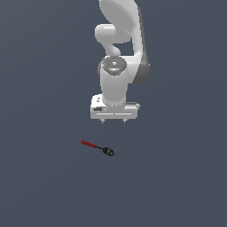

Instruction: Pick up the object and move it to a goal position.

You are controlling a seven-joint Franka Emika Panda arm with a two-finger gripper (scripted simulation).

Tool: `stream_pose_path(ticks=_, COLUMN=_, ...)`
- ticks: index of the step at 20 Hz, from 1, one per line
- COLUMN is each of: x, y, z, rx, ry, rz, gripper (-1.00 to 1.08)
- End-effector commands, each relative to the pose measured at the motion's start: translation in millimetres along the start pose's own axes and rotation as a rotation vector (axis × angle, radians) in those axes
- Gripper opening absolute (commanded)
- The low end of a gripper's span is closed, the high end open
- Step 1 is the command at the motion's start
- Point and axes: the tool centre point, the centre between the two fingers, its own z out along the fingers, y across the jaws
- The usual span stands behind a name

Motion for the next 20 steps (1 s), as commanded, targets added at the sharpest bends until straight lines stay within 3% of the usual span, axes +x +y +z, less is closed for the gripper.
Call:
stream_pose_path(ticks=1, x=0, y=0, z=0, rx=0.000, ry=0.000, rz=0.000, gripper=1.00)
stream_pose_path(ticks=10, x=-3, y=-27, z=-12, rx=0.017, ry=0.014, rz=-0.012, gripper=1.00)
stream_pose_path(ticks=20, x=0, y=-23, z=-9, rx=0.014, ry=0.014, rz=-0.051, gripper=1.00)
